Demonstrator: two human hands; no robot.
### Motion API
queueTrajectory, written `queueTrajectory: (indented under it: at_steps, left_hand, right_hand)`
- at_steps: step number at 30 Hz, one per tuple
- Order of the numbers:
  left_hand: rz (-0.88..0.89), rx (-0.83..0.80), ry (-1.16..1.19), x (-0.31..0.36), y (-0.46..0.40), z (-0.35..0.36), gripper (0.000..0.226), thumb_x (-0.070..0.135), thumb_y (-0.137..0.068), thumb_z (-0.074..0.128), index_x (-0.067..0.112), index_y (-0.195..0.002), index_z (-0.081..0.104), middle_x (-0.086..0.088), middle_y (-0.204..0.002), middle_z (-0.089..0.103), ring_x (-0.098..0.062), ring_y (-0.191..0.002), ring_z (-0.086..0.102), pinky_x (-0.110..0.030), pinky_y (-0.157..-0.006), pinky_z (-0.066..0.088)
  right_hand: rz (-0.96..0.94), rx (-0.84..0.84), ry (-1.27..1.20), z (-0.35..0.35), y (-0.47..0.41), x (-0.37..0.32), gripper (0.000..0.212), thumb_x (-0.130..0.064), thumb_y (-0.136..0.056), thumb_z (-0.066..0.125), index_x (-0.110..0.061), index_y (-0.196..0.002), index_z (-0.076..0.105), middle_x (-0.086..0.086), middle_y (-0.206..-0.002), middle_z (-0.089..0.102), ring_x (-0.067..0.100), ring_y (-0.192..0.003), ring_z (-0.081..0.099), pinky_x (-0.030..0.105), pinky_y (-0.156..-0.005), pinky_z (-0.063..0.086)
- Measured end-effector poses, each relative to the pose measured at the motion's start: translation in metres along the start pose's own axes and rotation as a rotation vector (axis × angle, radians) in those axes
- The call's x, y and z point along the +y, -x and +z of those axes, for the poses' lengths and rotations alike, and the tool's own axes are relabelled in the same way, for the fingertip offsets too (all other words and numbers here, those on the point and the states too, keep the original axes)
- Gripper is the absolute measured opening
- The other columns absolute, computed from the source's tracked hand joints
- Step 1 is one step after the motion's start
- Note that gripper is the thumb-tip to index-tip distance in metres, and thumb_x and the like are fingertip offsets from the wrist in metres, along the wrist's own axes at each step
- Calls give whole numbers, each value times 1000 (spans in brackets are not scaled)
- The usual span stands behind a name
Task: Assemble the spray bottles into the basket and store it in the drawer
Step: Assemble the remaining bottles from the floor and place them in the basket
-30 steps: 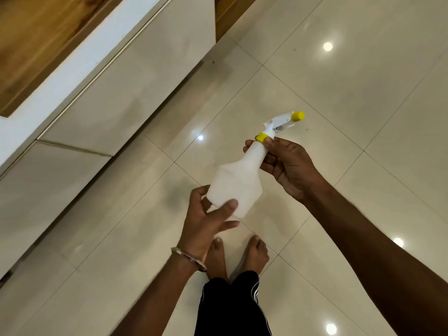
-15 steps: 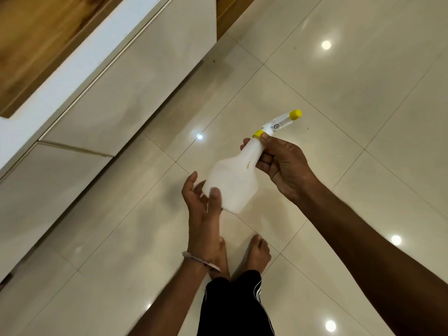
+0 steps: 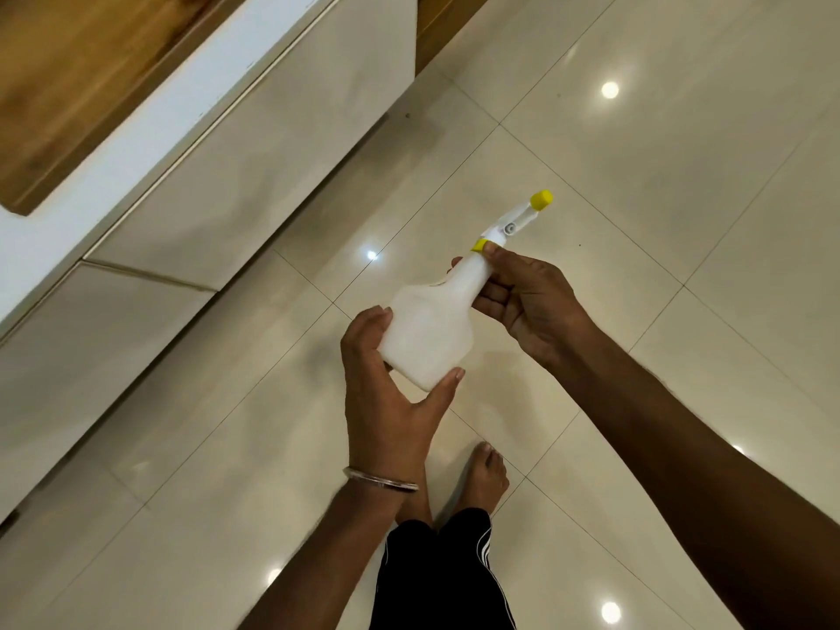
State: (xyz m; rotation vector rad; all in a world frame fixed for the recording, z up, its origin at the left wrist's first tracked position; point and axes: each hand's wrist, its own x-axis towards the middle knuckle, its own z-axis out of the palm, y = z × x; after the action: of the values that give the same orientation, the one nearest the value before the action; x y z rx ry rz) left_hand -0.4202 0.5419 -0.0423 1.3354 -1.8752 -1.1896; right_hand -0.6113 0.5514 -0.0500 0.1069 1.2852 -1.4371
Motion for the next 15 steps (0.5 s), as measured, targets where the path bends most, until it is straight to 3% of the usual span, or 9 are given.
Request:
queueTrajectory:
  at_steps: [2,4,7,9,10,12,15]
  left_hand:
    - [49,15,-54,-3,-1,-2,89,35,-62,87,17,-133,36,-4,-140,40,-19,-131,42,-41,-96,52]
    - [-44,-16,90,-2,-3,-4,93,42,-61,86,21,-135,36,0,-141,39,-17,-131,43,-38,-95,53]
    - [-448,-99,571,2,-5,-12,84,58,-65,76,35,-135,36,1,-141,46,-14,-122,55,-30,-83,56]
    - [-823,-223,923,-4,-10,-20,71,61,-72,64,29,-133,47,-9,-135,57,-28,-115,63,-39,-75,59]
    - [-920,-282,1000,-7,-12,-23,68,60,-74,64,25,-132,51,-13,-132,60,-34,-113,64,-41,-73,59]
    - [-910,-302,1016,-11,-16,-26,71,55,-70,73,21,-129,55,-14,-127,64,-37,-110,65,-40,-71,59]
    - [-778,-175,948,-6,-16,-22,65,41,-64,77,21,-122,54,-2,-119,68,-29,-107,68,-40,-70,59]
  right_hand:
    - [7,3,4,4,0,0,18,-17,-93,65,0,-98,72,25,-110,72,36,-103,71,39,-81,61]
    - [-4,0,8,5,0,0,18,-16,-93,65,0,-97,72,25,-110,72,36,-103,71,39,-82,61]
    - [-26,-32,5,5,1,-1,18,-16,-94,64,0,-99,72,23,-110,73,35,-104,71,39,-84,60]
    - [-36,-63,17,4,1,-1,19,-15,-94,63,-1,-102,72,23,-110,73,34,-105,71,38,-84,60]
    - [-37,-72,27,4,1,0,19,-16,-95,63,0,-103,71,22,-111,73,34,-105,71,38,-84,60]
    - [-37,-80,28,5,1,2,20,-16,-95,63,0,-105,70,23,-112,72,34,-106,71,38,-85,59]
    - [-40,-79,-3,8,-1,5,20,-17,-95,62,-1,-103,72,22,-113,72,34,-108,70,39,-88,59]
